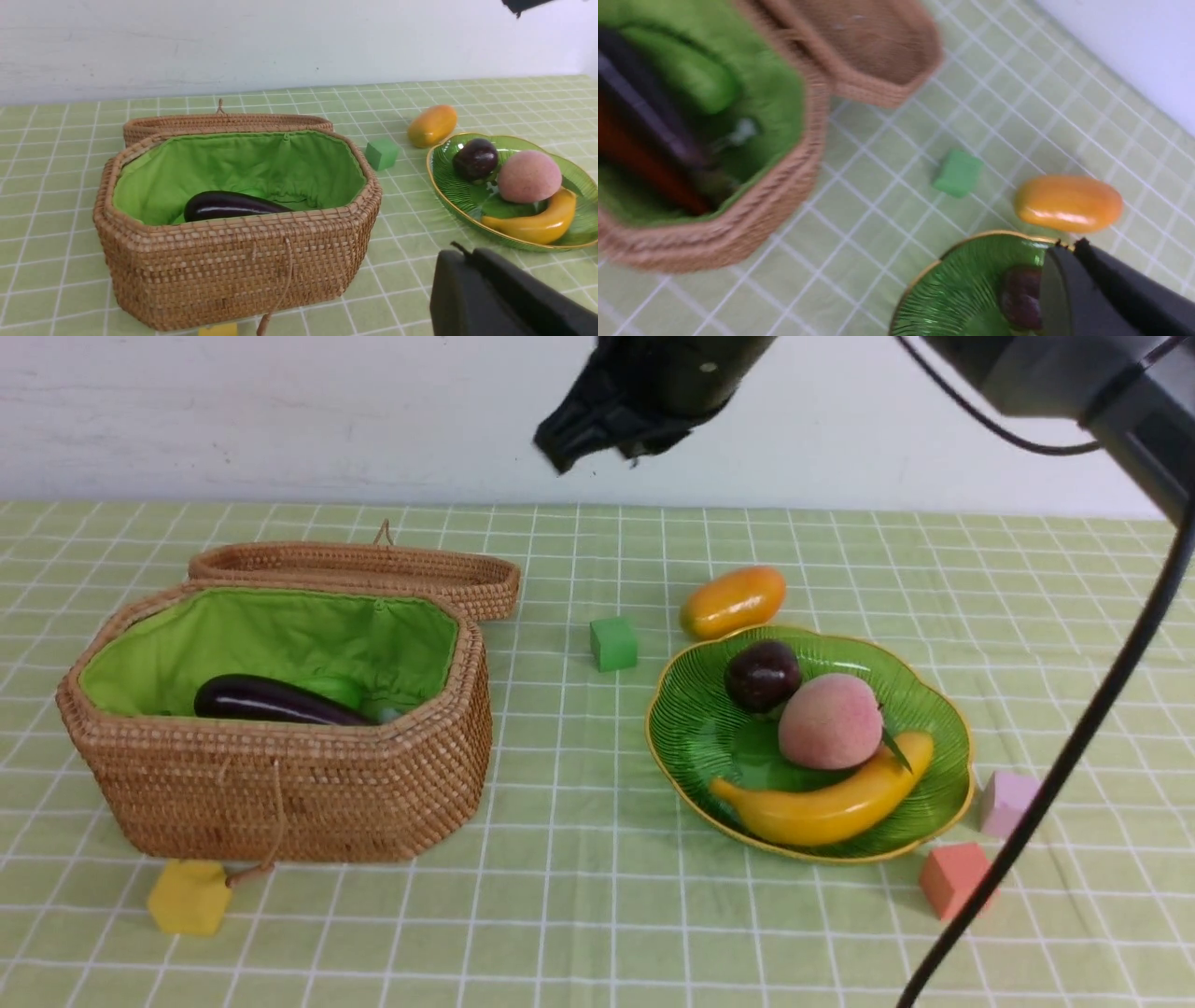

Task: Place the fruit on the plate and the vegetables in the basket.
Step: Use the right arm to grab a mango and put it into the right plate

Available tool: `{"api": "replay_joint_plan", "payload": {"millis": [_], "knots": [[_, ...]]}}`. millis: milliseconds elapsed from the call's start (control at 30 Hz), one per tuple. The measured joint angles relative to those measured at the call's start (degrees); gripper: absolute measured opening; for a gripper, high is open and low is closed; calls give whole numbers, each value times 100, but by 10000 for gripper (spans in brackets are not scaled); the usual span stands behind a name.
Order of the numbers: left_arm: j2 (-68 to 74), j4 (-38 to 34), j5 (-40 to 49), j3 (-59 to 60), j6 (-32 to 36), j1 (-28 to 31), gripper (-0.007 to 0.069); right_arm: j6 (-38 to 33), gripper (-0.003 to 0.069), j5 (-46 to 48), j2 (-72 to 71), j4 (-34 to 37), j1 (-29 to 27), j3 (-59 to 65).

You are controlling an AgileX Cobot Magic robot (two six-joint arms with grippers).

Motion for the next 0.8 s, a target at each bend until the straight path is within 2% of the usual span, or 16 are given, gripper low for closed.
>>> {"api": "replay_joint_plan", "payload": {"millis": [67,167,233,267,333,400,433,500,600,800], "knots": [[0,-139,48,0,130,0,4,513,25,0,70,27,-380,0],[0,-257,109,0,252,0,4,1081,77,0,255,332,-915,0],[0,-377,146,0,387,0,4,1402,185,-34,539,812,-1400,0],[0,-412,153,0,494,0,4,1478,269,-201,745,1124,-1648,0],[0,-443,164,0,553,0,4,1520,348,-391,928,1407,-1843,14],[0,-474,166,0,623,0,4,1544,455,-814,1164,1776,-2077,42],[0,-495,171,0,661,0,4,1544,545,-1163,1363,2130,-2279,54],[0,-502,178,0,675,0,4,1544,636,-1630,1621,2478,-2461,67],[0,-502,185,0,691,0,4,1544,672,-2177,1930,2845,-2657,67],[0,-506,240,0,691,0,4,1544,643,-2353,2274,2893,-2754,67]]}}
